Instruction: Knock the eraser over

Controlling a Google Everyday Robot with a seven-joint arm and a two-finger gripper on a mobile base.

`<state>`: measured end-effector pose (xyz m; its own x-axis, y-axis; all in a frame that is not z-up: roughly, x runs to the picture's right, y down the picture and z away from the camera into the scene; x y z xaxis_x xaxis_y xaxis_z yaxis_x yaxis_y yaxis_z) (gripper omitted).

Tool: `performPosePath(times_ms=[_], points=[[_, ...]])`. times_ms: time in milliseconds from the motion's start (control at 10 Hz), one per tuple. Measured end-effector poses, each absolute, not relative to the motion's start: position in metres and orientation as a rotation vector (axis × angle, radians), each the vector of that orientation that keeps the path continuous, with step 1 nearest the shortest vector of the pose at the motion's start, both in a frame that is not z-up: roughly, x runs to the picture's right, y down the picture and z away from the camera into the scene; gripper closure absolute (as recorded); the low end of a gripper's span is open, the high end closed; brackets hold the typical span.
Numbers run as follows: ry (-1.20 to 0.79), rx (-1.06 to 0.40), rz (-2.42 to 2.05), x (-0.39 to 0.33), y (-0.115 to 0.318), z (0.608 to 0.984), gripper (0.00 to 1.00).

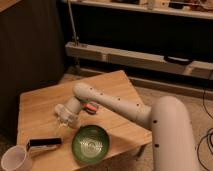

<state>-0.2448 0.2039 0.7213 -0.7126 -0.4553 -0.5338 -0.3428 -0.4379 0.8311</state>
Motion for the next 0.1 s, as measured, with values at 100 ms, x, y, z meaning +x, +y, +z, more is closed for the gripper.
performPosePath(times_ms=[100], points=[[-1.582,1.123,-2.356,-0.2407,0.2021,0.7195,0.78]])
